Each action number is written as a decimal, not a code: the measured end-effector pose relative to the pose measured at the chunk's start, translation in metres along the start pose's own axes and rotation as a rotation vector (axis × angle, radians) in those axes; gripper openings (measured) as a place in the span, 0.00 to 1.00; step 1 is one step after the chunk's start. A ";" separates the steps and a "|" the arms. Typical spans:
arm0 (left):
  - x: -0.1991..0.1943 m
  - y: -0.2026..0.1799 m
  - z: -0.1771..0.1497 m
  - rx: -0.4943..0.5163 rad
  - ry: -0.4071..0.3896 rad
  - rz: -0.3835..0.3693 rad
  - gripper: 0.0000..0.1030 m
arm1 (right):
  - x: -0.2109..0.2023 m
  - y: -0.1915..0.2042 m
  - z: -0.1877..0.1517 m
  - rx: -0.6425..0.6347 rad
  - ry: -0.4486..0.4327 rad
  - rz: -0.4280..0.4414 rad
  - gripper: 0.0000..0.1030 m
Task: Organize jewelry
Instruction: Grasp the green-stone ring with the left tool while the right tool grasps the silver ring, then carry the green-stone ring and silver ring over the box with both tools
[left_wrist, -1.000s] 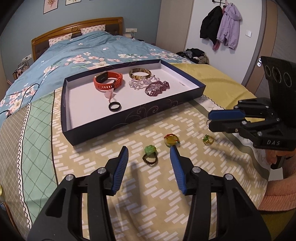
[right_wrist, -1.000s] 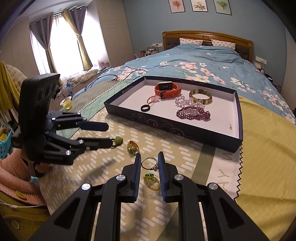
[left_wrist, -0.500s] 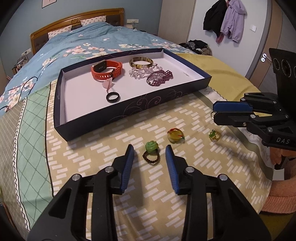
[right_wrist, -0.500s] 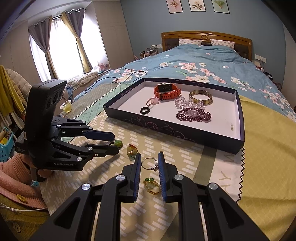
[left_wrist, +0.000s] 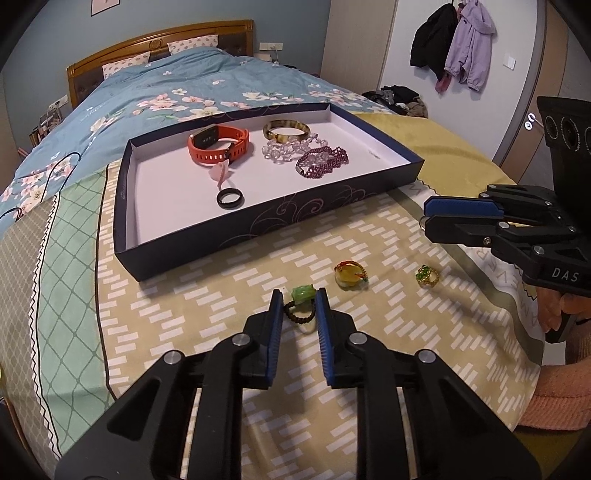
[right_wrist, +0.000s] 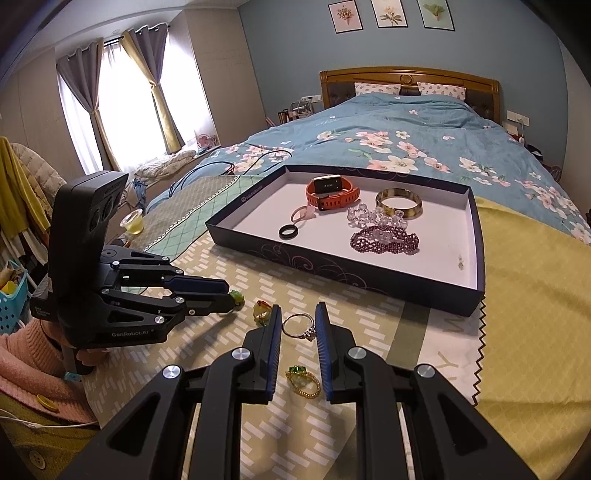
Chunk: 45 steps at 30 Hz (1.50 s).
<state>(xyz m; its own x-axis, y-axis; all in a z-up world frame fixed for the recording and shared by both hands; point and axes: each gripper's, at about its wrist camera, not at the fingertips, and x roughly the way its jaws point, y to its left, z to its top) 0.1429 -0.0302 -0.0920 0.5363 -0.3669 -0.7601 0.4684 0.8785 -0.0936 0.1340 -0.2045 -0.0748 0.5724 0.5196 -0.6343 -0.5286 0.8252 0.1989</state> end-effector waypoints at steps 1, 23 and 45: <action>-0.001 0.000 0.000 0.000 -0.006 0.001 0.18 | -0.001 0.000 0.001 0.002 -0.003 -0.001 0.16; -0.034 -0.003 0.011 -0.003 -0.101 0.013 0.18 | -0.005 -0.006 0.011 0.016 -0.041 0.010 0.16; -0.046 0.001 0.044 -0.011 -0.189 0.047 0.18 | 0.002 -0.024 0.047 0.001 -0.083 0.007 0.16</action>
<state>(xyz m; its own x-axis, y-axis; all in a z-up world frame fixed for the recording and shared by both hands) 0.1496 -0.0260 -0.0287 0.6801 -0.3758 -0.6295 0.4330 0.8988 -0.0687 0.1776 -0.2124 -0.0456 0.6184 0.5421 -0.5690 -0.5322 0.8216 0.2044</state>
